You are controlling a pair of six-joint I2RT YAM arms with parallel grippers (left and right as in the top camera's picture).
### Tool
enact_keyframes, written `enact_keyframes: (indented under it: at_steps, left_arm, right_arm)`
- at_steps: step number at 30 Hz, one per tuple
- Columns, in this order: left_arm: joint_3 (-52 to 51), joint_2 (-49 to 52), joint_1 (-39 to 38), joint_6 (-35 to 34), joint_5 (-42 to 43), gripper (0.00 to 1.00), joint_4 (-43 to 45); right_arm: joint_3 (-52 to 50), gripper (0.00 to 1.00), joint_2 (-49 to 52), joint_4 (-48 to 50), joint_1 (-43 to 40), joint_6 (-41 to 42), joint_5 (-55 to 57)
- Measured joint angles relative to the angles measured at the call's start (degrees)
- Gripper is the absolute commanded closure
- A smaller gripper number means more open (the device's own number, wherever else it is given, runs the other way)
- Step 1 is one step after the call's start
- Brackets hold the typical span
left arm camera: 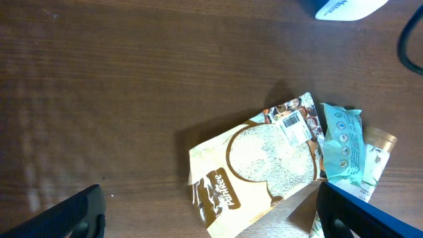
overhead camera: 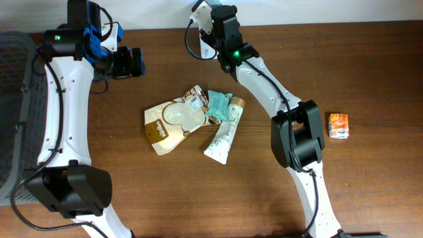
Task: Scan the item barcode
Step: 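Carry the jar right and place it beside the tissue pack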
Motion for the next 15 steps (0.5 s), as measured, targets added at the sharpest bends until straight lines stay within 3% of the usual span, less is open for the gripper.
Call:
enact_keyframes:
  at_steps: [15]
  left_arm:
    - [-0.02, 0.00, 0.00, 0.00, 0.00, 0.01, 0.00]
  right_arm:
    - [0.00, 0.54, 1.64, 2.84, -1.20, -7.87, 0.00]
